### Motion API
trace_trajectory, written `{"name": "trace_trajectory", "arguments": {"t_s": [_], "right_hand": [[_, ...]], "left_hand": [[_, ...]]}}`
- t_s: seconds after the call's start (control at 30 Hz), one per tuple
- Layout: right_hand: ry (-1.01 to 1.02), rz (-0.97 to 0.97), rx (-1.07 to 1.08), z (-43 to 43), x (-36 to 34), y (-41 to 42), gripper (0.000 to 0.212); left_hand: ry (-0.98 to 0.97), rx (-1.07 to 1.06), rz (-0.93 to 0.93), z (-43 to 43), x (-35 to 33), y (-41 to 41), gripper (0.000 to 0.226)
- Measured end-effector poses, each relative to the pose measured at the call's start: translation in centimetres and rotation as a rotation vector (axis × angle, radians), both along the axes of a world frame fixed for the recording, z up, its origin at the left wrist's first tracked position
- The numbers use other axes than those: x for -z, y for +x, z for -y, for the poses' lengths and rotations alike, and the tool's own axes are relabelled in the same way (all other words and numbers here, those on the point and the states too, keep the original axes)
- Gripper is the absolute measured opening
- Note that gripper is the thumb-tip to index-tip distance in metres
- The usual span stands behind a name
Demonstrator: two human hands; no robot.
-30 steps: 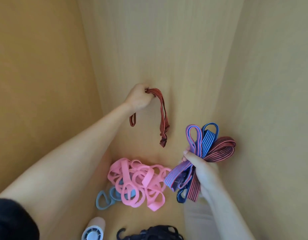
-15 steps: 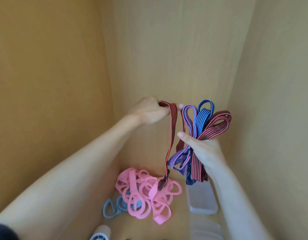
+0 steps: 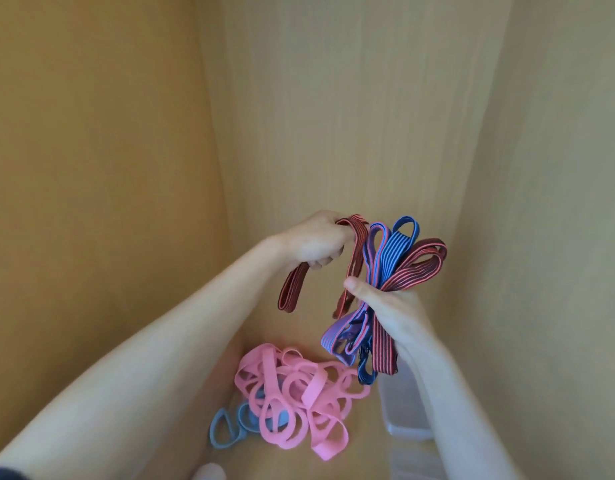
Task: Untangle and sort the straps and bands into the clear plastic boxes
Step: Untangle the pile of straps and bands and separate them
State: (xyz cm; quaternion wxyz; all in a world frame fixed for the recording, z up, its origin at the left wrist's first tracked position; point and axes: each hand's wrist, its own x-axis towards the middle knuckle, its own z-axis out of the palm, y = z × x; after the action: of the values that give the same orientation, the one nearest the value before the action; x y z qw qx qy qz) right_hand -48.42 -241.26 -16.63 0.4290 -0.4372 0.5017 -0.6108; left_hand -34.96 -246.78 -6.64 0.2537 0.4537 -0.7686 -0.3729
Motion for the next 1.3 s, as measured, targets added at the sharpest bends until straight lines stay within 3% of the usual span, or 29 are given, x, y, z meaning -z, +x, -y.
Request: {"name": "trace_trajectory", "arguments": {"t_s": [0.23,0.4,0.53,0.73,0.8,0.87,1.03,1.13,1.2,1.3], "right_hand": [[0.082,0.022,0.037,1.3,0.4,-0.3,0.026],[0.057,-0.117,-0.007,1.3,0.9,-1.2,0.009],[0.087,0.026,-0.034,1.5,0.7,-1.7,0.009],[0.079,0.386,-0.214,2.2,-0.1,-1.5,0.013],[0.098,0.363,-0.232,2.5,0.0,-1.1,0.003],[0.109,0.312,-0.192,2.8,0.4,-1.0,0.020],[0.151,0.213,-0.177,2.7,2.0,-0.8,0.013],[0.126,0.162,-0.180,2.1,2.9,0.3,0.007],[0.074,0.092,-0.147,1.9,3.4,1.3,0.021],[0.024,0.016,-0.129,1.8,4.3,2.0,0.032]], "left_hand": [[0.069,0.107,0.142,-0.1,-1.2,0.3,0.008],[-0.242,-0.083,0.242,2.0,-1.3,2.1,0.009],[-0.186,-0.098,0.109,2.9,2.6,3.3,0.024],[0.398,0.082,-0.347,1.6,12.2,2.2,0.076],[0.471,0.130,-0.422,0.2,13.2,1.1,0.067],[0.470,0.113,-0.485,-0.3,13.8,0.5,0.052],[0.484,-0.086,-0.594,0.7,14.1,0.8,0.040],[0.444,-0.085,-0.640,1.0,13.4,0.6,0.038],[0.473,-0.053,-0.701,0.9,12.8,0.1,0.034],[0.543,-0.003,-0.738,0.3,12.3,-0.5,0.047]]}}
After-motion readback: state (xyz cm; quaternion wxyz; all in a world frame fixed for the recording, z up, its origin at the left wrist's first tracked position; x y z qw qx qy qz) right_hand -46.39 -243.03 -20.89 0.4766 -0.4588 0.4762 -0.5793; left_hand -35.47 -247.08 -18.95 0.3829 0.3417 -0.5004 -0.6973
